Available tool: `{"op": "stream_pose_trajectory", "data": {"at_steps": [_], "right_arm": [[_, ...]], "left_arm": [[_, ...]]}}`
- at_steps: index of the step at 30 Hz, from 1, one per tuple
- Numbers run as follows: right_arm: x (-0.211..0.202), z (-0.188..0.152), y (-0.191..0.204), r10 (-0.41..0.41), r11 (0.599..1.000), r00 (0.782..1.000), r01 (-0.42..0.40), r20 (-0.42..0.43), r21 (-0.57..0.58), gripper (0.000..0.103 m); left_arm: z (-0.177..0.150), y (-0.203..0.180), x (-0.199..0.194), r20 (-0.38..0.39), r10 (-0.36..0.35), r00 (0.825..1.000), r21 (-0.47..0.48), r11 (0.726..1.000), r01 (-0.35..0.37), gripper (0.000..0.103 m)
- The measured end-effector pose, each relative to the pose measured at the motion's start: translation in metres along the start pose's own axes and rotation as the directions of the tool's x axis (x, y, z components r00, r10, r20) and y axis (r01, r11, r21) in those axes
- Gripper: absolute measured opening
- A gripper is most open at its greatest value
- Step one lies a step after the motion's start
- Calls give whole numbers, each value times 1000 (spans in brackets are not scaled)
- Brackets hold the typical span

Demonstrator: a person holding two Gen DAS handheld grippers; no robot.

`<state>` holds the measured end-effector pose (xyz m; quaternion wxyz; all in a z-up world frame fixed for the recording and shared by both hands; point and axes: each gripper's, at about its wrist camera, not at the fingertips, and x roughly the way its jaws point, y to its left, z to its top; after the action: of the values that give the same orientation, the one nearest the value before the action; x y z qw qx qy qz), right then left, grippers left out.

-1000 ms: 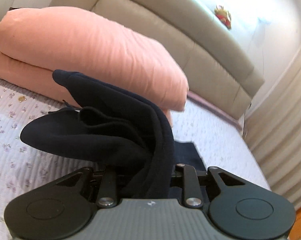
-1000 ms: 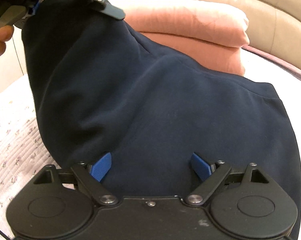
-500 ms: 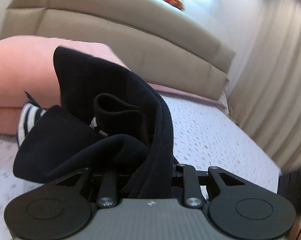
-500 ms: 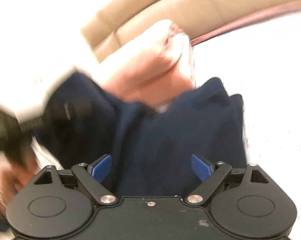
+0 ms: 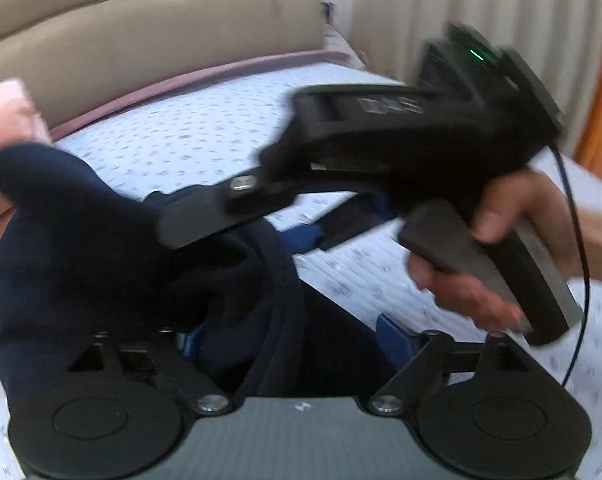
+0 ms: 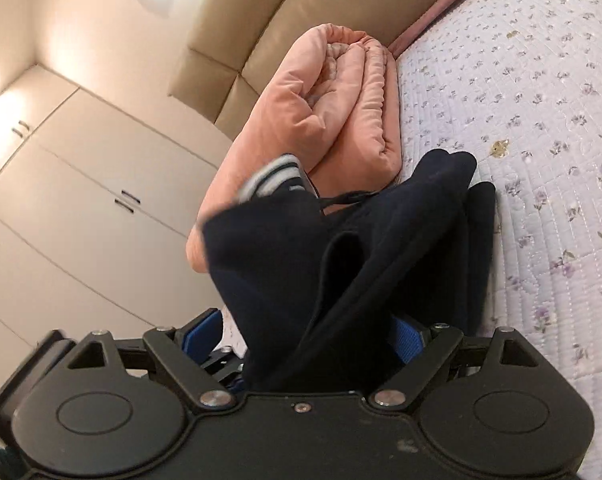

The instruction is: Fold large clothes

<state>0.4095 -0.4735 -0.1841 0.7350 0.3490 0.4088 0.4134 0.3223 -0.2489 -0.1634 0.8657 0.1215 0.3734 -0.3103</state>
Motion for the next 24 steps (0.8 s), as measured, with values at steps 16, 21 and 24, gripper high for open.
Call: {"op": "stream_pose_trajectory", "data": {"at_steps": [16, 21, 24], "right_arm": [[52, 58, 7, -44, 999, 994, 42, 100, 21, 28], [53, 59, -47, -71, 975, 994, 86, -80, 207, 47], [37, 50, -58, -75, 965, 988, 105, -135, 240, 69]], "left_arm": [[1, 32, -88, 64, -46, 997, -115, 992, 53, 98], [-10, 94, -124, 122, 44, 992, -291, 957, -6, 103], [-20, 128, -91, -13, -27, 1000, -356, 934, 21, 94]]}}
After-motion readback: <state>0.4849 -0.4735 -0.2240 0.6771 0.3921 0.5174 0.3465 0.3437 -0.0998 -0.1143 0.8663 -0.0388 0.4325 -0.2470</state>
